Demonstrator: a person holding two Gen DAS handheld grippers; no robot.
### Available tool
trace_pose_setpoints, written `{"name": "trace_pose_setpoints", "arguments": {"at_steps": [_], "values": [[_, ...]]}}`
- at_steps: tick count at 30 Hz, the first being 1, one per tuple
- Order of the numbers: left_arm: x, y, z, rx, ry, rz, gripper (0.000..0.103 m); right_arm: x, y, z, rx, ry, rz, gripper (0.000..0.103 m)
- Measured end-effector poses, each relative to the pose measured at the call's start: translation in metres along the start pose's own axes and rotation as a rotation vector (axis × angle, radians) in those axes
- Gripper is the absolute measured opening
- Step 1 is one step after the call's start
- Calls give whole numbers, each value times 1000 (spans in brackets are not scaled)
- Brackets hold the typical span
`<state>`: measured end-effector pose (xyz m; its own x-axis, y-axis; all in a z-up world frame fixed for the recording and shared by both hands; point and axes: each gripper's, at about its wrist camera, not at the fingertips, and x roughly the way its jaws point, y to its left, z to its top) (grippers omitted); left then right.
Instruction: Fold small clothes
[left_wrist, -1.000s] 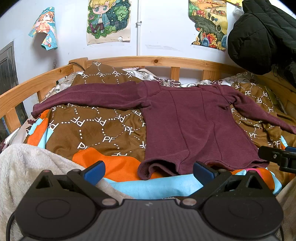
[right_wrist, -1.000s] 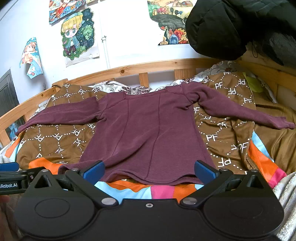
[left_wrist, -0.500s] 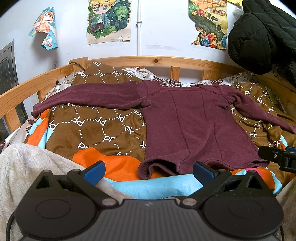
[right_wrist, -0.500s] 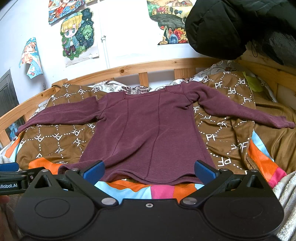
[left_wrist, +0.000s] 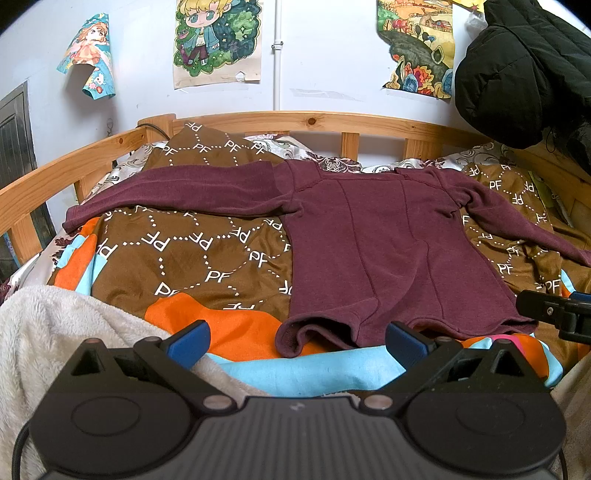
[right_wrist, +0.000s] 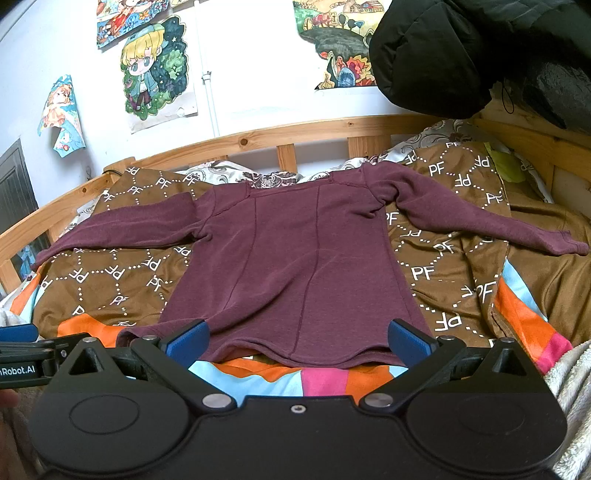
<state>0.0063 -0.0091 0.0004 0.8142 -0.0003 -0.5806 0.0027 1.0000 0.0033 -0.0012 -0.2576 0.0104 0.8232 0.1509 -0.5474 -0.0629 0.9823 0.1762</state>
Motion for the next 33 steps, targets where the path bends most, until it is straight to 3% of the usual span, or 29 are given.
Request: {"name": "trace_pose_setpoints", "arguments": {"at_steps": [33], "values": [[12,-13,0,7,19,9,102,-2,-2,2,15,13,-5,103]]}}
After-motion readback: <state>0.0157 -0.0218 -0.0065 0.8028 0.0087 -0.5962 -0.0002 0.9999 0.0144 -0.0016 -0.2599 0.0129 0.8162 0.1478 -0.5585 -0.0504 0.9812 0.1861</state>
